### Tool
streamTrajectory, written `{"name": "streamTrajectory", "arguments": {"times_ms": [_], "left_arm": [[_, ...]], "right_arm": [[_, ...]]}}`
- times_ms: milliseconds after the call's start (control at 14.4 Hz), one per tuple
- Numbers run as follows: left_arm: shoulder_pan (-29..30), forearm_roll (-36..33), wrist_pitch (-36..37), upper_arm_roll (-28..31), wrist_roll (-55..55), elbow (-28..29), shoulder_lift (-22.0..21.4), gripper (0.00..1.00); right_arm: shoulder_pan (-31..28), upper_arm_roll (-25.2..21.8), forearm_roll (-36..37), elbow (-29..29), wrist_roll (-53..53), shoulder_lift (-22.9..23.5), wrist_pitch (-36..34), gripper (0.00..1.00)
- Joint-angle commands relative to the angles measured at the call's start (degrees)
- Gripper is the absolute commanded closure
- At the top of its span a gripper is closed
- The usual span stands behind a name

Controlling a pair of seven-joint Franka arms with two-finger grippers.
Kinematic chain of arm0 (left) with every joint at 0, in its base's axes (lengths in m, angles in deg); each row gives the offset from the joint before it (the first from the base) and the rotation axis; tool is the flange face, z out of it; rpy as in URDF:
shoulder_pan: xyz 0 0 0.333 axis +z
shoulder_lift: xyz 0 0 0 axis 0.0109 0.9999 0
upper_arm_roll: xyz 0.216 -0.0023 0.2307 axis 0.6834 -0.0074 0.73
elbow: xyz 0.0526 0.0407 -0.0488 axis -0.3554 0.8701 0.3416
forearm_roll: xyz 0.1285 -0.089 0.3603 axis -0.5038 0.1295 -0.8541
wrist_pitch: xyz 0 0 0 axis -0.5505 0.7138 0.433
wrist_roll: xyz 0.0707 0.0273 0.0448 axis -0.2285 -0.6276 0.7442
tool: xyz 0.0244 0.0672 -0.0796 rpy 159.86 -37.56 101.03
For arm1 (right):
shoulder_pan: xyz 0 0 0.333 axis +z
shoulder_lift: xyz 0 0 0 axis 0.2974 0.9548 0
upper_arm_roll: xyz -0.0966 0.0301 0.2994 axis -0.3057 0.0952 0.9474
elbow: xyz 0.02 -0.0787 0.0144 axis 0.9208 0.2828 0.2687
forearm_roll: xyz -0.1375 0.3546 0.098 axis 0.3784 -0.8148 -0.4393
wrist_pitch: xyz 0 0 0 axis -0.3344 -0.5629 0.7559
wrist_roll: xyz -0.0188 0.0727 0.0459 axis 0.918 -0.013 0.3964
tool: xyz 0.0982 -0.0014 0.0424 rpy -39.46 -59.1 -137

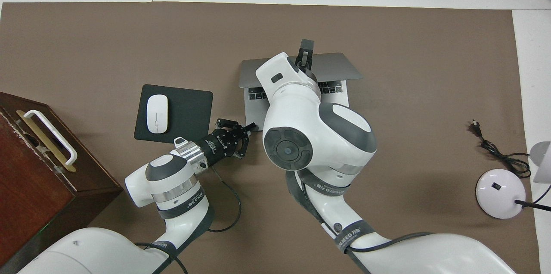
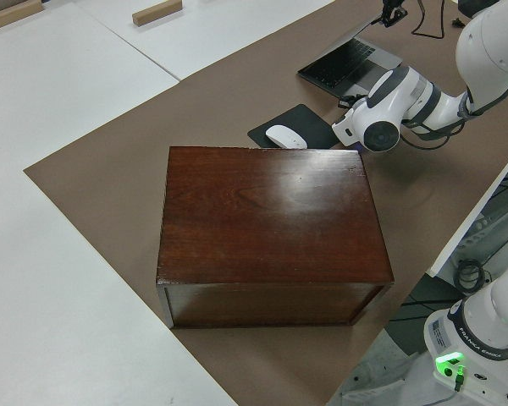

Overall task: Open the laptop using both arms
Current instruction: 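Lift the laptop lid upward with the right gripper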

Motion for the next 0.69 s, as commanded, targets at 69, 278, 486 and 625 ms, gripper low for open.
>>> {"name": "streamTrajectory", "arguments": {"times_ms": [69,278,486,625], "left_arm": [[0.7,1.3,-0.6,0.1,-1.6,-0.4,1.9,1.0],[0.7,1.3,-0.6,0.2,-1.6,-0.4,1.9,1.0],[0.7,1.3,-0.6,0.1,-1.6,-0.4,2.0,1.0],[0.7,1.3,-0.6,0.1,-1.7,-0.4,1.9,1.0]], "right_arm": [[-1.6,0.4,1.9,-4.9,-2.1,2.7,-0.1,0.0],[-1.6,0.4,2.0,-5.6,-2.2,2.9,0.2,0.0],[-1.9,0.4,2.1,-5.7,-2.2,3.4,0.1,0.0],[-2.4,0.4,2.1,-7.1,-2.3,3.8,0.1,0.0]]}}
